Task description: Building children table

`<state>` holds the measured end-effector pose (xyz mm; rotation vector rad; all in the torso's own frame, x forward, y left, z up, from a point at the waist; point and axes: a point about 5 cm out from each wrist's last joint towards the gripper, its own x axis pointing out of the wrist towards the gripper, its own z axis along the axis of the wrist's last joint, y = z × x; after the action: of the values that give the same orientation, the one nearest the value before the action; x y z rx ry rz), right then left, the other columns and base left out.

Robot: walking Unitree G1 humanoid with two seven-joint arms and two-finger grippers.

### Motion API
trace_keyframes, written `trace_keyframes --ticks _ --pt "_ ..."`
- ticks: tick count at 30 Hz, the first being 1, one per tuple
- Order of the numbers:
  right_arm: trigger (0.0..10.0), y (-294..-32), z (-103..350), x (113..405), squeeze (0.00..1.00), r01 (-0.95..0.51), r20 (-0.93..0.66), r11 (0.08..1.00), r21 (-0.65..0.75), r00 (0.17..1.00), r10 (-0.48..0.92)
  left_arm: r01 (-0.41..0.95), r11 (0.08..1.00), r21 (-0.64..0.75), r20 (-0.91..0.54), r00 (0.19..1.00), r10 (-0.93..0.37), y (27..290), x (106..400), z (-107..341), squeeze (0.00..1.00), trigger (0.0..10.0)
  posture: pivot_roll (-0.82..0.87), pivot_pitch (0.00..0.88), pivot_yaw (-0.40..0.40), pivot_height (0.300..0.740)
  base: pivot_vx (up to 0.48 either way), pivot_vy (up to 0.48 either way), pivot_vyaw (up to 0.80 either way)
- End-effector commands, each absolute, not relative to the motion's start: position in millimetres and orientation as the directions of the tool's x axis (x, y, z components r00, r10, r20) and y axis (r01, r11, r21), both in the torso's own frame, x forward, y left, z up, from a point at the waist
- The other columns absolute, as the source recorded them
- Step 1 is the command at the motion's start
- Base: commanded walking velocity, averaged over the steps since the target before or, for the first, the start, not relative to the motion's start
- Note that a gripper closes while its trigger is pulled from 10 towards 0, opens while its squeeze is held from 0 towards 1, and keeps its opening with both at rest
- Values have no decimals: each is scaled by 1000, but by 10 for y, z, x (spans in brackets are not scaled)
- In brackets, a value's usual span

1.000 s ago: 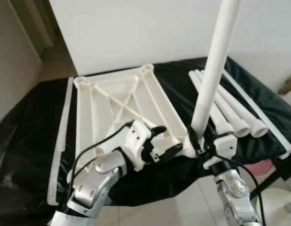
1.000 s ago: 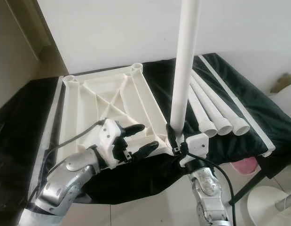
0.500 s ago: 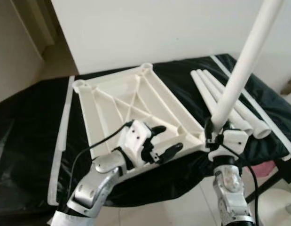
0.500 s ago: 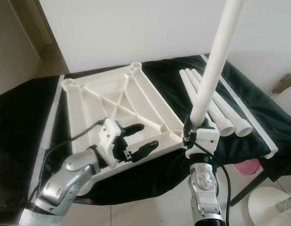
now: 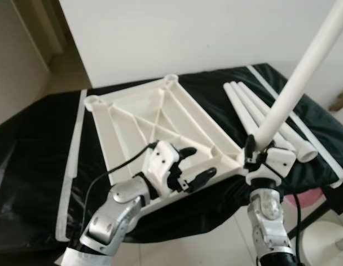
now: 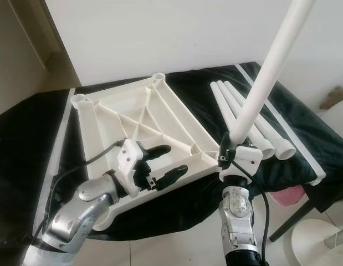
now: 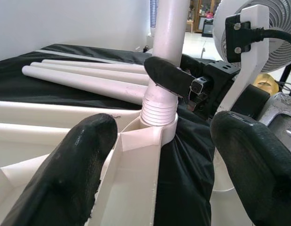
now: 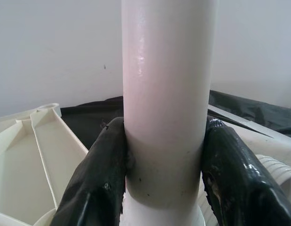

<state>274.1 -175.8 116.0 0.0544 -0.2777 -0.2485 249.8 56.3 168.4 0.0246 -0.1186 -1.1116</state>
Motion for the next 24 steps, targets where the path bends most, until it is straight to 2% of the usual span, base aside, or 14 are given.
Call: trace_keyframes --ticks 1,7,24 --pt "10000 -1819 756 2650 0 285 47 958 41 957 -287 893 439 99 78 433 -898 567 2511 1698 0 10000 -4 0 66 740 0 0 0" --pt "10000 -1782 815 2714 0 246 65 969 -20 968 -244 892 440 99 81 434 -897 565 2514 1697 0 10000 -7 0 64 740 0 0 0" --pt "10000 -1817 789 2697 0 232 57 971 -56 972 -229 892 441 98 83 434 -897 549 2499 1689 0 10000 -6 0 54 740 0 0 0"
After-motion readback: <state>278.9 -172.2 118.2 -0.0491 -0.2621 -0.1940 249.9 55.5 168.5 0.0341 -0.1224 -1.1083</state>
